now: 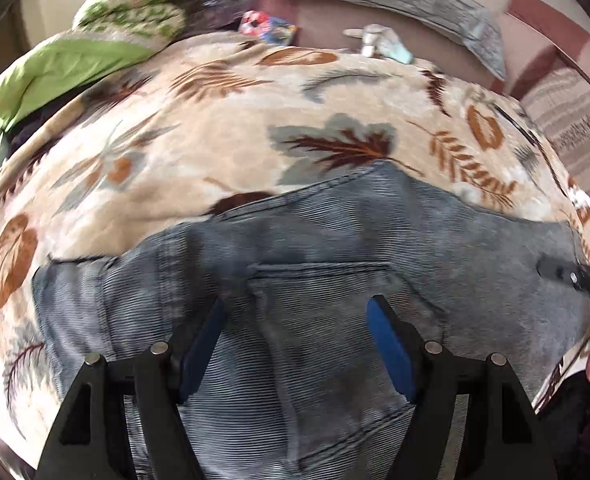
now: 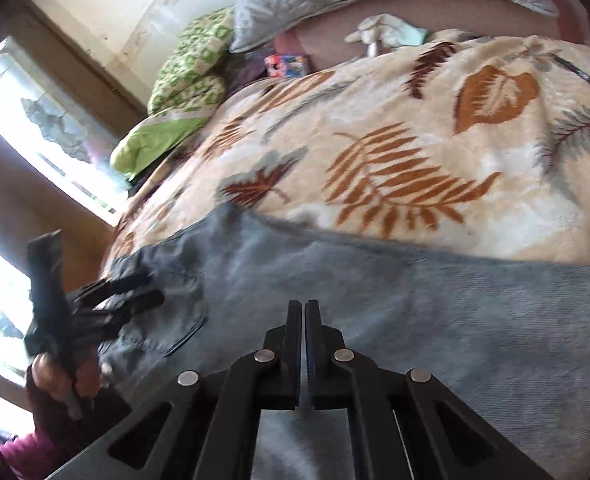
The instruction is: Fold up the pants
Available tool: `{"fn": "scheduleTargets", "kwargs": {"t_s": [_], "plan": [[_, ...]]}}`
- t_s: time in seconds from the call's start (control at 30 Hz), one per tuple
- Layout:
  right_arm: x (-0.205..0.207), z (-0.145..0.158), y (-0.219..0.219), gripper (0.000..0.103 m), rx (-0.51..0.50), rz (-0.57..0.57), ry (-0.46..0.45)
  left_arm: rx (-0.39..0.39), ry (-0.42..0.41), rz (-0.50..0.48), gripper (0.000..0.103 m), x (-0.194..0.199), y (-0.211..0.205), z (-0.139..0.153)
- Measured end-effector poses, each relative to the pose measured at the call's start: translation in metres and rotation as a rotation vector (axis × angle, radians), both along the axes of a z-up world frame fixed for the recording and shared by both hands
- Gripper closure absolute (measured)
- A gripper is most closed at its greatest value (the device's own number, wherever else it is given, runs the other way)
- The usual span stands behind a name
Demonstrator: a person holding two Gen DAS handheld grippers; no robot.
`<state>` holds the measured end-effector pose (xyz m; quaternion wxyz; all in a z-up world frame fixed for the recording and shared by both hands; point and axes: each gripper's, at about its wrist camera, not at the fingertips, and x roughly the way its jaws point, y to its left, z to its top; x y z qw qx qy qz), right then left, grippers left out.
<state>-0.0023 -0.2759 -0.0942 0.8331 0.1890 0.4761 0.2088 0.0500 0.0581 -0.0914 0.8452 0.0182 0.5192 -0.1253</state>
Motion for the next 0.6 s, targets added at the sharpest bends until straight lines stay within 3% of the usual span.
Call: {"fn": "scheduleTargets", "kwargs": {"t_s": [0.07, 0.1, 0.27, 0.37, 0.4, 0.47, 0.6], "plan": [[-0.010, 0.003, 0.028, 0.101, 0.019, 0.108, 0.001, -0.114, 0.047, 0.006, 0.032, -0.003, 0.025, -0.005], [-0.015, 0.004, 0.043, 0.101, 0.017, 0.163, -0.006, -0.131, 0.045, 0.008, 0.034, -0.007, 0.031, -0.006], [-0.037, 0.001, 0.108, 0.101, -0.006, 0.385, -0.015, -0.131, 0.004, 0.012, 0.040, -0.019, 0.041, -0.005], [-0.050, -0.016, 0.140, 0.101, -0.141, 0.499, 0.008, -0.111, 0.001, 0.004, 0.041, -0.014, 0.038, -0.008], [-0.053, -0.029, 0.146, 0.100, -0.200, 0.530, 0.038, -0.098, 0.002, 0.002, 0.042, -0.012, 0.037, -0.010], [-0.060, -0.033, 0.141, 0.099, -0.180, 0.534, 0.004, -0.081, -0.005, -0.004, 0.042, -0.011, 0.035, -0.010], [-0.063, -0.034, 0.118, 0.099, -0.156, 0.543, 0.086, -0.075, -0.007, -0.005, 0.047, -0.010, 0.037, -0.011]]}}
